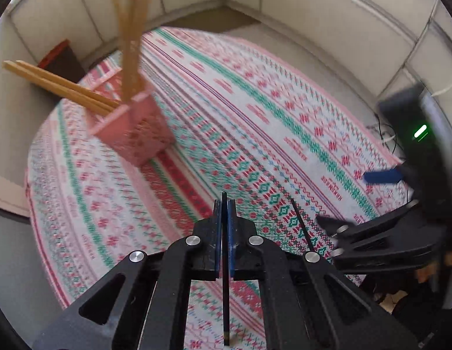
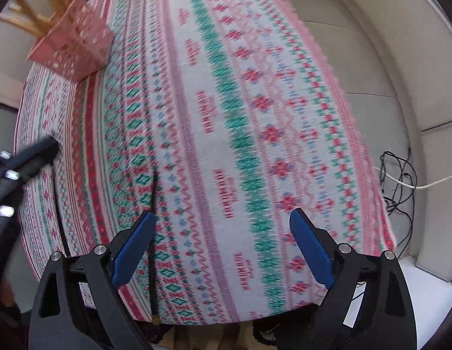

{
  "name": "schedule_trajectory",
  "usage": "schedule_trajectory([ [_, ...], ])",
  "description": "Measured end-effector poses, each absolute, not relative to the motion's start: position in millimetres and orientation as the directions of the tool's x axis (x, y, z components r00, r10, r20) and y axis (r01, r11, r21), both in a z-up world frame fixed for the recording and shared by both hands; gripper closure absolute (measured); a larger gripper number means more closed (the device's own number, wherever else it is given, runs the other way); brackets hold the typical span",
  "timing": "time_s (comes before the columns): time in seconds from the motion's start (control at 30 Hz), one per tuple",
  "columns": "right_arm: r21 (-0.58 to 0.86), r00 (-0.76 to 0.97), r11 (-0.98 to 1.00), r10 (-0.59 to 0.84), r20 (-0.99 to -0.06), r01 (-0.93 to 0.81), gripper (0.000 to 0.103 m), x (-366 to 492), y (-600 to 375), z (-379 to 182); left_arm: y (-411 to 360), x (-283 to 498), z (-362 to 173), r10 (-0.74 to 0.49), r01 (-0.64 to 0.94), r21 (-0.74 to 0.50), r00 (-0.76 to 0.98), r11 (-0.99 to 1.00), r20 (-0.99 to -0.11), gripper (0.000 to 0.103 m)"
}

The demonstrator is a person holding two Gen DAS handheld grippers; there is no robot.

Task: Organize utensils
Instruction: 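Close the left gripper on a black chopstick while the right grips the other, then carry both black chopsticks upright above the pink basket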

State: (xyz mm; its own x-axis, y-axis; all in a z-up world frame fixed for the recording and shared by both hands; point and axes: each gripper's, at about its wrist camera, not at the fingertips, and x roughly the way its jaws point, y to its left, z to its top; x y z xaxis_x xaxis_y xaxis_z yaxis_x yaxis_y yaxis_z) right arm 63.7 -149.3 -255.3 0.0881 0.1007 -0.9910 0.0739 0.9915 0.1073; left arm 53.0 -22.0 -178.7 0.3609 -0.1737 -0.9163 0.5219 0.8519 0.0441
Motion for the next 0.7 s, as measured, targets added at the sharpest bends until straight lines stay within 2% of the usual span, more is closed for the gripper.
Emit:
schedule_trajectory([
  [0.07,0.121,0.074,0.991,0.116,-0.99,0.063,0.013,65.5,-134.7,-262.1,-8.4,50.5,-162.7,-0.184,0.495,0.042,0.399,0.868,-0.899,0.1],
  [0.1,0.132,0.065,0.989,0.128,-0.99,0.059,0.016,66.7,-127.1,-266.8,-1.2,49.9,-155.0,-0.189,0.481,0.04,0.417,0.876,-0.889,0.1],
  [0.13,0.132,0.049,0.99,0.13,-0.99,0.054,0.025,67.5,-120.4,-272.0,6.3,48.7,-148.7,-0.191,0.467,0.037,0.432,0.884,-0.881,0.1],
  [0.17,0.094,0.066,0.994,0.091,-0.994,0.048,0.025,67.3,-113.9,-271.9,20.2,48.3,-142.5,-0.194,0.456,0.034,0.443,0.889,-0.875,0.1],
  [0.2,0.062,0.107,0.997,0.058,-0.993,0.036,0.037,66.3,-107.2,-268.6,27.7,47.7,-136.4,-0.196,0.444,0.031,0.456,0.896,-0.868,0.1],
  [0.23,0.042,0.132,0.999,0.038,-0.991,0.025,0.052,65.5,-101.7,-265.7,35.9,46.3,-131.0,-0.198,0.431,0.028,0.47,0.902,-0.86,0.1],
  [0.27,0.081,0.136,0.997,0.079,-0.988,0.011,0.067,65.6,-96.7,-264.0,43.4,45.2,-126.3,-0.202,0.42,0.022,0.482,0.907,-0.852,0.1],
  [0.3,0.117,0.119,0.993,0.115,-0.986,0.007,0.092,66.6,-93.5,-263.4,49.8,45.0,-122.2,-0.207,0.411,0.017,0.494,0.912,-0.845,0.1],
  [0.33,0.137,0.106,0.99,0.134,-0.985,0.019,0.097,67.5,-92.3,-263.0,52.9,44.4,-119.0,-0.211,0.404,0.012,0.503,0.914,-0.838,0.1],
  [0.5,0.192,0.166,0.981,0.186,-0.968,0.021,0.098,67.9,-104.2,-241.6,66.5,42.4,-91.4,-0.261,0.379,-0.037,0.561,0.925,-0.786,0.1],
  [0.7,0.22,0.379,0.971,0.238,-0.894,-0.09,0.098,52.1,-100.8,-156.9,71.6,37.4,-64.1,-0.29,0.371,-0.056,0.614,0.927,-0.734,0.1],
])
